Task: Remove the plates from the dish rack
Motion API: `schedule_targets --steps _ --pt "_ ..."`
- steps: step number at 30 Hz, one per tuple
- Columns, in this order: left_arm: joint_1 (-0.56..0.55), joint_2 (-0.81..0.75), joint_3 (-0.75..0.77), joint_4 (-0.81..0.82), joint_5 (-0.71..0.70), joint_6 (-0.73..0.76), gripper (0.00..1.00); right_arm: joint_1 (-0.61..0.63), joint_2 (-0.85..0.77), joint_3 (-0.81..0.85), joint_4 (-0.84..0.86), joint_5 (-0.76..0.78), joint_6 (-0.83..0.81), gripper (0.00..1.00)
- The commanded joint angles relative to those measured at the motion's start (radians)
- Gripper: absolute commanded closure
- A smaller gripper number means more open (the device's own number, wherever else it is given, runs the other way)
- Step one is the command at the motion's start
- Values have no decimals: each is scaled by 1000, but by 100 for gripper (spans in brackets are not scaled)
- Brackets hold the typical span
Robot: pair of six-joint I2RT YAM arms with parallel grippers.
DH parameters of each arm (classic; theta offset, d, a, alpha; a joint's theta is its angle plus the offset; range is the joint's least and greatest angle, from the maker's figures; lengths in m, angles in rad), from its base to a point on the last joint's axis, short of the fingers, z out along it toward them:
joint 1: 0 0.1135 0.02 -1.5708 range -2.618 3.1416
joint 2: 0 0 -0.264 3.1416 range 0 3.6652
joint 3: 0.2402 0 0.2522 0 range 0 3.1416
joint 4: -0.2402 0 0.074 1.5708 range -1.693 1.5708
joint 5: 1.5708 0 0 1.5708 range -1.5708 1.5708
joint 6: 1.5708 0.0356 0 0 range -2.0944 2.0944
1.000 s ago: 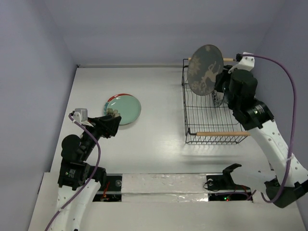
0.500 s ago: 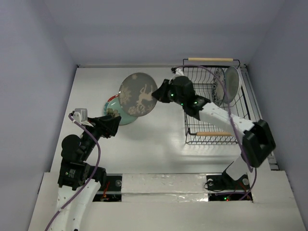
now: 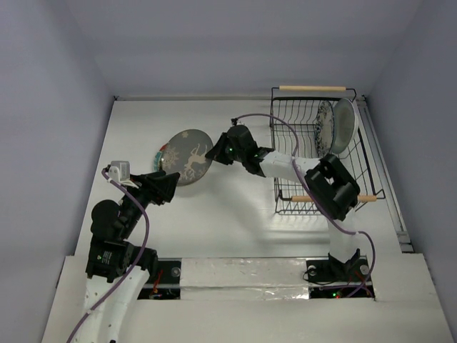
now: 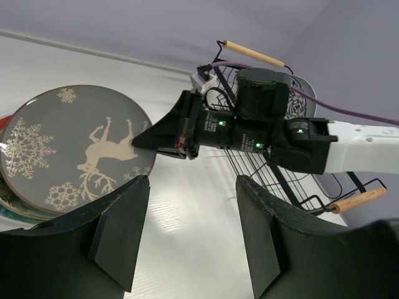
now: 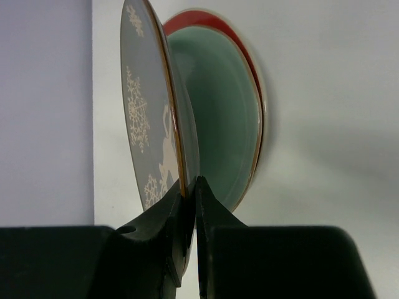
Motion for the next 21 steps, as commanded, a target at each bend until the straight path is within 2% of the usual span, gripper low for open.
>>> schedule_targets --steps 1,8,11,12,14,15,17,18,21 --pt "-4 0 1 53 4 3 46 11 9 106 215 -44 81 100" --pt "-4 0 0 55 5 1 46 11 70 115 221 -76 105 95" --pt "-4 1 -2 55 4 3 46 22 89 122 206 -99 87 87" --pt "-4 1 0 55 4 1 46 22 98 129 189 -98 78 79" --pt "-4 6 0 53 4 3 46 31 102 127 151 -89 49 69" --pt "-4 9 -2 55 4 3 46 31 102 127 135 -88 41 56" --pt "-4 3 -2 55 4 3 46 31 93 124 91 -66 0 46" --pt "-4 -3 0 55 2 1 46 40 81 133 41 -50 -39 36" --pt "-4 -8 0 53 2 1 46 49 58 155 -48 26 -103 19"
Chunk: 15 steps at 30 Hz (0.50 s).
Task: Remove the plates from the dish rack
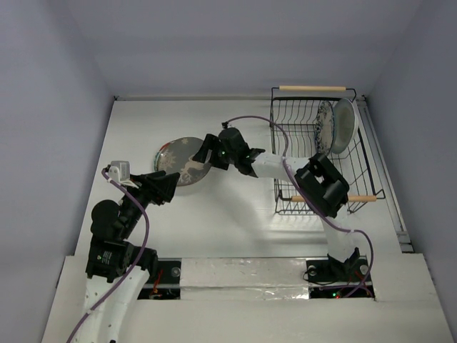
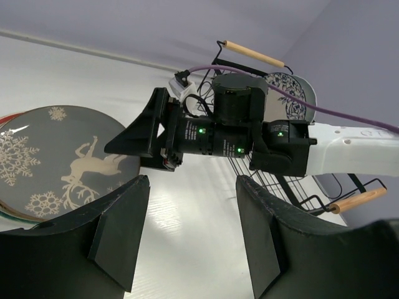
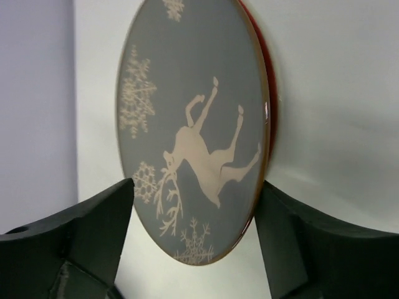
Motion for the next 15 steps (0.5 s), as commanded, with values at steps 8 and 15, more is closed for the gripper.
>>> schedule_targets --steps 8,15 --pt "-4 -17 0 56 6 1 46 44 -148 77 -306 309 -273 17" --pt "-4 -20 -2 56 7 1 46 44 -437 -82 -305 542 -402 88"
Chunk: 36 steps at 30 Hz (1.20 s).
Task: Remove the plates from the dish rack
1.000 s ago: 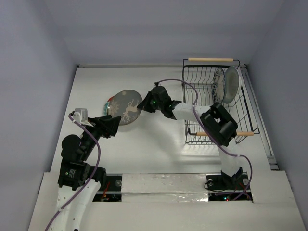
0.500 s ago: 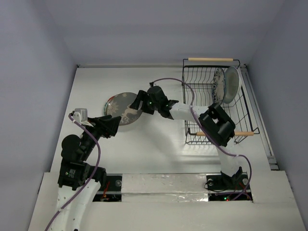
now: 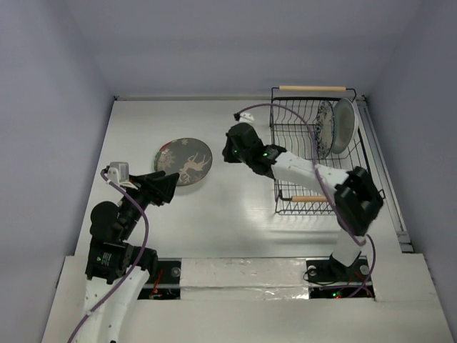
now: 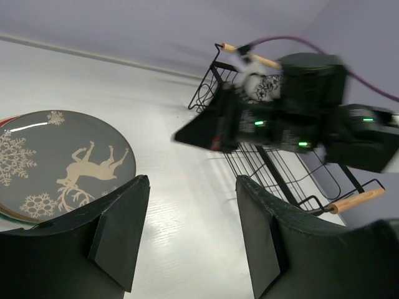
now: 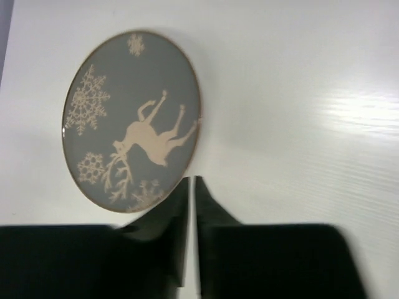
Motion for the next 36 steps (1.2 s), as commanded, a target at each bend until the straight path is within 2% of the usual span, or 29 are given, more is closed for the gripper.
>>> schedule_targets --steps 1,2,4,5,8,9,11,15,16,20,23,29,36 --pt "-4 -8 0 56 5 1 46 -4 -231 -71 -25 232 -127 98" --pt "-4 -8 0 56 5 1 46 -28 -269 -84 -45 319 -159 100" --pt "-4 -14 -3 56 8 1 46 -76 -373 -99 -114 386 -190 100" --pt "-4 -17 -3 58 7 0 46 -141 -407 -119 -128 424 -211 100" --pt "-4 -25 -2 56 7 0 46 -281 -524 -170 -145 420 -244 100" --pt "-4 -25 -3 56 8 0 46 -368 -541 -197 -153 421 -250 96" --pt "-4 -26 -3 56 8 -2 46 -436 -566 -214 -168 493 -283 86" --pt "-13 -23 0 56 8 0 46 -519 -500 -185 -229 662 -327 39" --pt "-22 -23 0 55 8 1 46 -548 -483 -167 -242 661 -333 35" --pt "-33 -25 0 53 8 1 46 -581 -409 -133 -248 558 -356 34" --pt "-33 -25 0 53 7 1 46 -581 -357 -96 -259 546 -365 35" --pt "-42 -30 1 50 1 1 46 -602 -257 -47 -295 625 -382 43" --pt "-42 -34 3 49 -3 3 46 -602 -178 17 -337 671 -402 61"
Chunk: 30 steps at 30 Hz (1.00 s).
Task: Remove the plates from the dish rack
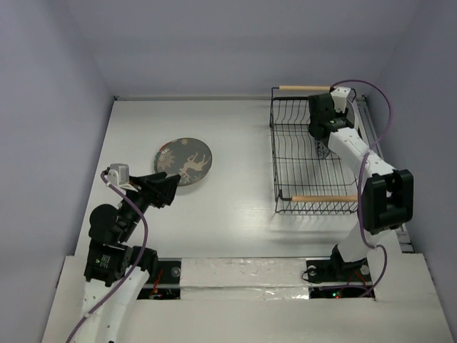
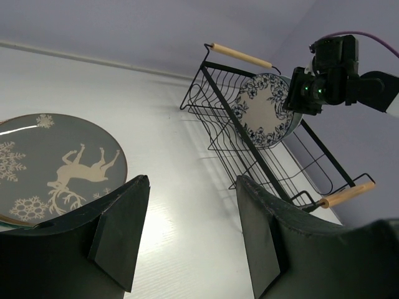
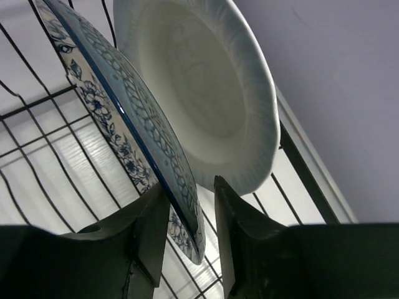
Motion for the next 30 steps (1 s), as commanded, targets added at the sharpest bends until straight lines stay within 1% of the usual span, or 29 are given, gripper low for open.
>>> schedule_targets --steps 1,3,4,6,7,9,10,13,17,23,26,30 --pt "-7 -12 1 49 -2 3 46 -6 26 81 -34 59 -25 61" --pt "-7 -14 3 47 -8 3 46 -6 45 99 -58 56 -23 65" --pt "-7 -14 3 47 -8 1 46 -6 48 106 -58 59 -28 70" --pt "-7 -15 3 47 -10 1 46 4 51 113 -63 73 -37 76" --pt "-7 -14 1 45 -8 3 46 4 51 118 -70 81 -42 82" --pt "-7 -14 3 45 -8 3 46 27 48 135 -84 90 -48 87" --pt "-7 -14 1 47 -8 3 46 27 46 139 -84 97 -57 91" --pt "-7 -12 3 45 -11 3 46 50 39 168 -104 128 -71 100" --pt "-7 -12 1 47 -10 1 46 70 14 193 -118 153 -108 100" --pt "-7 -9 3 47 -8 1 46 90 -73 238 -152 171 -120 100" --pt "-7 -7 3 48 -10 1 46 112 -156 244 -150 125 -115 100" --pt "2 -3 3 49 -10 0 46 132 -271 241 -141 21 -89 100"
